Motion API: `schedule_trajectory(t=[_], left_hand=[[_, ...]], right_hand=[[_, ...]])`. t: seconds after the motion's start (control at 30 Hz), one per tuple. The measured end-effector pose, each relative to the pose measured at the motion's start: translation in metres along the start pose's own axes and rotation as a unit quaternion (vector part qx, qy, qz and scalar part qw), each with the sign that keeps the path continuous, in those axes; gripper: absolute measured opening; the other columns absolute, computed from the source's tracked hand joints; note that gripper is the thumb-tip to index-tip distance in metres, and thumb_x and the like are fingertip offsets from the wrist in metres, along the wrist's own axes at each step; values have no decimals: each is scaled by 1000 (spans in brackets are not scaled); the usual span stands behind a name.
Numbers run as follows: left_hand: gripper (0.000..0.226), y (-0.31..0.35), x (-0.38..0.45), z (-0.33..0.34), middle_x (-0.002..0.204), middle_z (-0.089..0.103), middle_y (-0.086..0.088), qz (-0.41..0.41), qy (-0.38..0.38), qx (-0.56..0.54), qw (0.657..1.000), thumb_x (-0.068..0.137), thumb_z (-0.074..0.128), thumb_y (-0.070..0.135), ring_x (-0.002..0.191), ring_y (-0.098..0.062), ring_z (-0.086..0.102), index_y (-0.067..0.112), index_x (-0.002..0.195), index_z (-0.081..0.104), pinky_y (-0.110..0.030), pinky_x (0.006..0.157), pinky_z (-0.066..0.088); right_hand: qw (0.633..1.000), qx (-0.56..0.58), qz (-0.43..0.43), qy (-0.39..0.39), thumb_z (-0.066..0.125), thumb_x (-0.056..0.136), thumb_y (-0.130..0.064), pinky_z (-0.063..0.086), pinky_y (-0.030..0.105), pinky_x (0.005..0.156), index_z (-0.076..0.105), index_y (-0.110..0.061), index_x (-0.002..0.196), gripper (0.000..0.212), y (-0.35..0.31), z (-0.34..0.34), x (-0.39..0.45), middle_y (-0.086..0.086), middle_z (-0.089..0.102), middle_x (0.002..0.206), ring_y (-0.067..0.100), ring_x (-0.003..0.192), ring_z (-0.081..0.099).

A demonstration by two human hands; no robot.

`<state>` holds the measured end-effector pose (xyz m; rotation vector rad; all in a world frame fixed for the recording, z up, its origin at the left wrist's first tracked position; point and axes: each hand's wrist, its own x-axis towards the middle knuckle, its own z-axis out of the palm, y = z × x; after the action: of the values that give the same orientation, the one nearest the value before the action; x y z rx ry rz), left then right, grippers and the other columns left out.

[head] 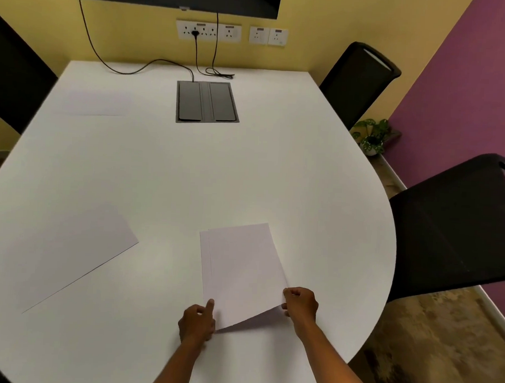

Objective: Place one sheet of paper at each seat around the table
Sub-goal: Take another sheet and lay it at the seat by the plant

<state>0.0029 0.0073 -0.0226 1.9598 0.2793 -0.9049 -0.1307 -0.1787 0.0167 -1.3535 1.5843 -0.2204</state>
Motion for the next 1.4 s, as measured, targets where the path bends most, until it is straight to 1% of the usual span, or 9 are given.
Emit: schedule_trajectory(t=[0.1,0.23,0.4,0.5,0.6,0.73,0.97,1.2,1.4], left_hand=[[51,2,2,0,56,62,-15,-47,-65,-39,996,89,57,55,46,-25,52,8,70,47,-26,48,41],[51,11,17,-2,81,73,-25,-63,-105,-68,990,88,62,51,64,-36,69,0,89,59,-39,55,55],[50,14,33,-5,47,55,-9,-31,-94,-3,995,86,64,51,40,-24,47,6,70,53,-28,47,42],[51,17,36,-7,54,61,-12,-44,-120,-5,992,83,66,55,44,-26,53,5,76,56,-30,48,47],[48,21,40,-9,87,73,-28,-75,-196,-65,975,83,70,46,72,-40,71,0,89,62,-46,67,58],[41,32,47,-15,108,71,-25,-73,-257,-109,958,85,73,27,101,-40,68,-4,110,65,-52,91,55],[38,31,55,-14,117,66,-28,-36,-244,-68,967,83,70,-2,107,-44,64,-12,118,59,-53,100,49],[37,7,40,-27,107,71,-23,-11,-254,-43,966,82,72,-3,98,-39,69,-7,117,62,-51,93,54],[34,-2,21,-42,105,74,-18,10,-255,-39,966,82,73,2,97,-35,72,-3,115,66,-43,84,58]], right_hand=[[999,32,9,-18,59,88,-9,57,31,58,68,5,83,17,-8,-6,-1,8,66,77,18,57,67],[996,74,25,-33,64,88,-10,55,25,52,67,-1,79,13,-9,-18,-4,8,66,77,17,57,64],[989,118,76,-39,67,86,-10,50,26,51,67,-2,83,9,-1,-32,-6,10,66,77,18,57,60],[986,121,99,-52,68,85,-10,48,26,51,67,-3,86,7,3,-36,-9,10,64,77,16,56,59],[984,112,108,-85,70,86,-13,49,26,52,68,-3,90,10,7,-38,-13,9,64,78,15,56,58],[982,84,90,-143,71,87,-20,51,25,57,71,-5,99,19,14,-45,-20,5,65,81,14,60,58],[965,55,85,-243,72,88,-19,59,31,74,68,-5,109,26,39,-52,-29,6,72,89,17,72,72],[950,109,117,-269,73,86,-15,60,35,77,67,-5,113,30,62,-36,-27,15,76,104,30,93,74],[965,85,74,-238,73,85,-10,59,30,65,70,-4,106,22,57,-15,-25,13,78,95,26,85,75]])
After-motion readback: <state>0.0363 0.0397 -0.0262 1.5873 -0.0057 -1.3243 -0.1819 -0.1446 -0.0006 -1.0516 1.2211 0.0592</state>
